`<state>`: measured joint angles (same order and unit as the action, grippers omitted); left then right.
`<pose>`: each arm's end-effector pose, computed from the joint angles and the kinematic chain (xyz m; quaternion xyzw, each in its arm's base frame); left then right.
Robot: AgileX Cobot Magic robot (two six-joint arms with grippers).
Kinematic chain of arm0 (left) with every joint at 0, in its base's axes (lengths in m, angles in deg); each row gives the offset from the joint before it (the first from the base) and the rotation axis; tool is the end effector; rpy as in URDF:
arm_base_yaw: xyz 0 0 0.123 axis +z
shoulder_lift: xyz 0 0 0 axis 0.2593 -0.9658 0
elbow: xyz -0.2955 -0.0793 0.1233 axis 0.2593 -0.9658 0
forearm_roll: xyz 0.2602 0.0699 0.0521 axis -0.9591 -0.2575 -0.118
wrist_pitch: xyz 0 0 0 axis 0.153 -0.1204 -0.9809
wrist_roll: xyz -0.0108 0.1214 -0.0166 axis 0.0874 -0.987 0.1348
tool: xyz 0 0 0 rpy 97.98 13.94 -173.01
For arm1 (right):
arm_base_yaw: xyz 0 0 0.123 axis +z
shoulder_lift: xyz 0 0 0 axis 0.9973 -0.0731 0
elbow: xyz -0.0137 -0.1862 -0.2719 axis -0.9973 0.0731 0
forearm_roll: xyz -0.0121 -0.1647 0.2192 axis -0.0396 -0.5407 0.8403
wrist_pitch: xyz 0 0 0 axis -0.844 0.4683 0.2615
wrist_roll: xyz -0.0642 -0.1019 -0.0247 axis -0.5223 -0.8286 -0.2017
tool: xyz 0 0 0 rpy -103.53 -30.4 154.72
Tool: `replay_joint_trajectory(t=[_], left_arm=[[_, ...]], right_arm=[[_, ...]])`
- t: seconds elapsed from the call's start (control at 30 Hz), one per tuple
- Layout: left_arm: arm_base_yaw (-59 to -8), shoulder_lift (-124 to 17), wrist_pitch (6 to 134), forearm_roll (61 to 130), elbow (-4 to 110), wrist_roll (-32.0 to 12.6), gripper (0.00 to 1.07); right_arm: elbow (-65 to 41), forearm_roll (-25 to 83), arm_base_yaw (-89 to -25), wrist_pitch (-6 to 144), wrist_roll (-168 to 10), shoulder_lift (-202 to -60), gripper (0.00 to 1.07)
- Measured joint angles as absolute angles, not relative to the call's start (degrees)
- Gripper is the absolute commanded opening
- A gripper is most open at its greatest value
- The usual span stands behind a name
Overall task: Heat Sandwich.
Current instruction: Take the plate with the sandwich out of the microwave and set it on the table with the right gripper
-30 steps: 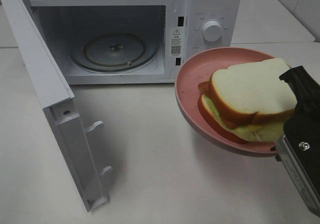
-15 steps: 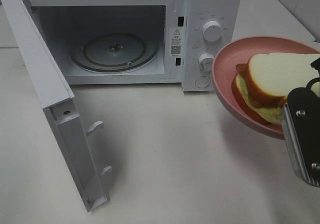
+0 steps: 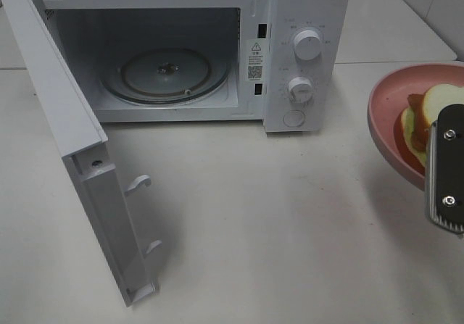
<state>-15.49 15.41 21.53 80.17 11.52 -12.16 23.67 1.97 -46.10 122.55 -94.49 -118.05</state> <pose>-0.0005 0.0017 0.2753 0.0493 0.8460 0.0342 0.5298 0.1509 0.0701 0.2408 -0.5759 0.7718 -0.1689 0.2103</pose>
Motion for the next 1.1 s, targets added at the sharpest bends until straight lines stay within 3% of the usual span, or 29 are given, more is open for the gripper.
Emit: replay_joint_trajectory(t=[0.53,1.1], left_arm=[[-15.49,15.41,21.53,80.17,11.52,-12.16,0.98],[-15.49,15.41,21.53,80.17,11.52,-12.16,0.98]], right_arm=[[23.67,1.97,-46.10,125.31,-76.38,-118.86,0.00],[17.83,-2.04,-46.10,126.45,-49.85,-133.35,0.00]])
